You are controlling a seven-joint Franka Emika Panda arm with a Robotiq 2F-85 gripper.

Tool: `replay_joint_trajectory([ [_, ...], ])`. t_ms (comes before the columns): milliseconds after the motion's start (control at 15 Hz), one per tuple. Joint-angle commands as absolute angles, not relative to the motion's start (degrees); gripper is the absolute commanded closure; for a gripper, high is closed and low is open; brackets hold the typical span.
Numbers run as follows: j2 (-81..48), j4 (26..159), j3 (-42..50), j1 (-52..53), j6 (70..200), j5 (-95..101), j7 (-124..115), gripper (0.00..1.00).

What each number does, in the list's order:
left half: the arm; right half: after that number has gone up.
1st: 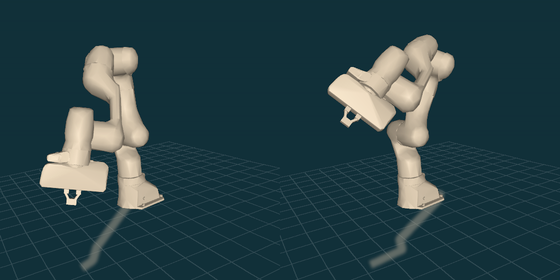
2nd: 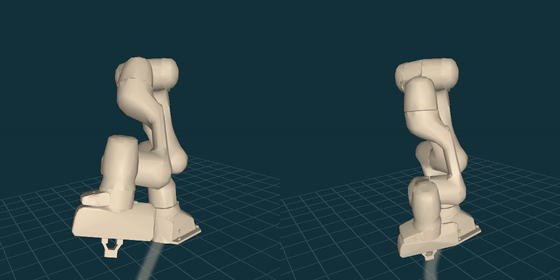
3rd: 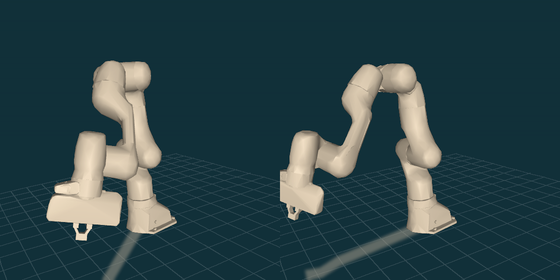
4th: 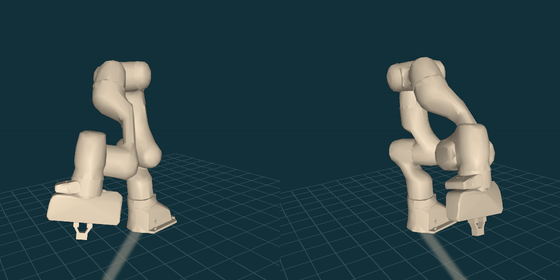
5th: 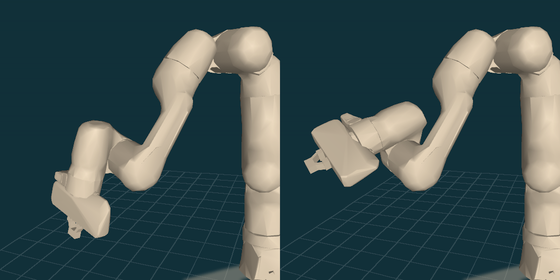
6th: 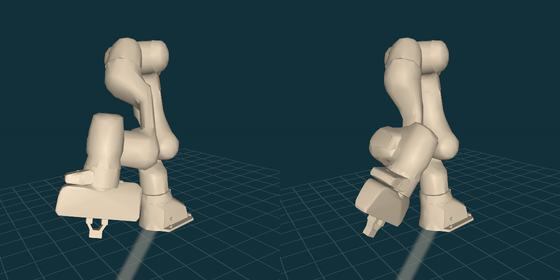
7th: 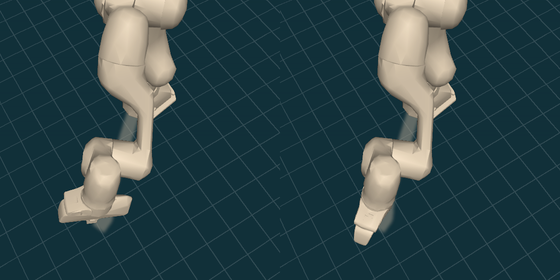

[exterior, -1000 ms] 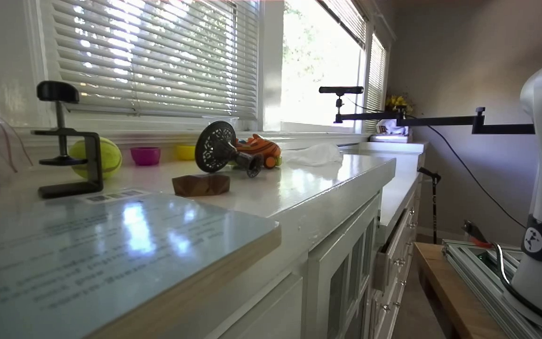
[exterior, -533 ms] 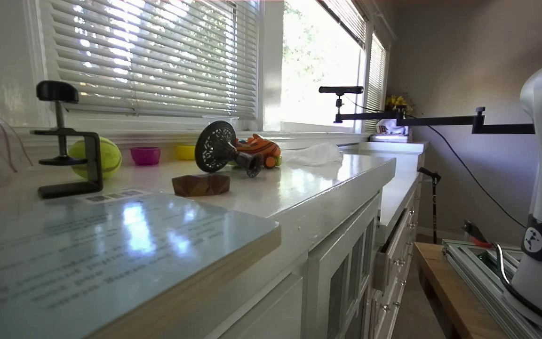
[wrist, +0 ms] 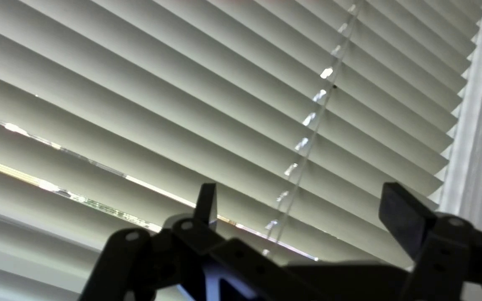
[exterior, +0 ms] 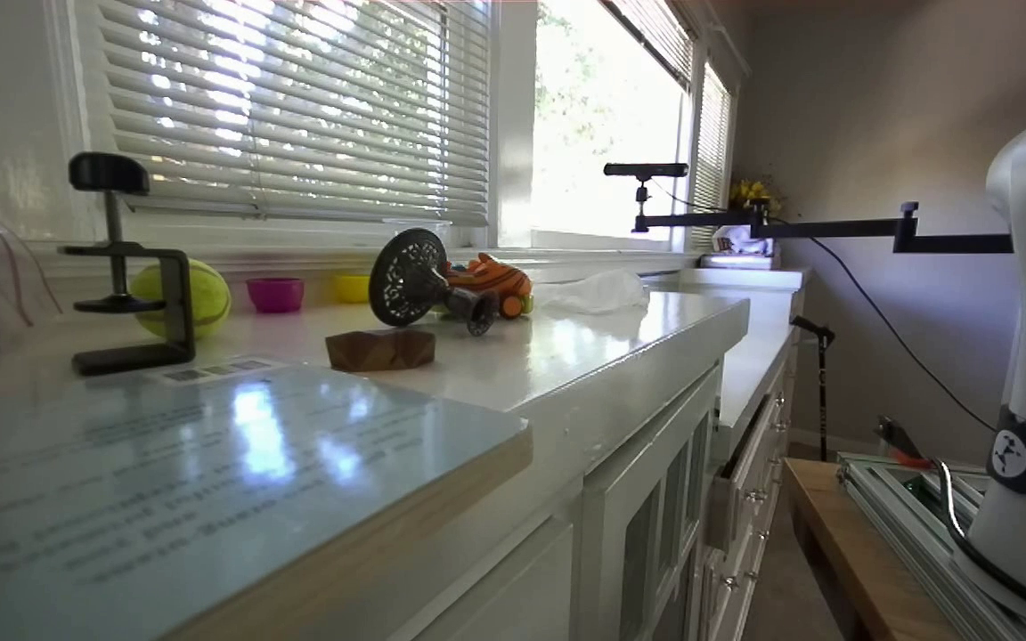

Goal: Pull up the blinds

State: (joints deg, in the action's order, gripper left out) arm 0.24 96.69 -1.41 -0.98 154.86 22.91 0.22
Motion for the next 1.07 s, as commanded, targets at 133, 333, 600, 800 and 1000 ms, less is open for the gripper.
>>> replay_joint_trajectory([
  [133,-0.88,93.82,0.4,-2.3,158.09,22.73,-2.03,0.0],
  [333,-1.31,92.05,-1.7,-0.08,159.99,21.48,-5.02,0.0],
  [600,-2.88,88.67,-5.38,3.12,161.13,21.38,-7.38,0.0],
  [800,-5.22,85.0,-6.5,4.2,161.56,23.85,-8.13,0.0],
  [1000,-8.03,79.62,-6.52,4.52,161.67,24.13,-6.03,0.0],
])
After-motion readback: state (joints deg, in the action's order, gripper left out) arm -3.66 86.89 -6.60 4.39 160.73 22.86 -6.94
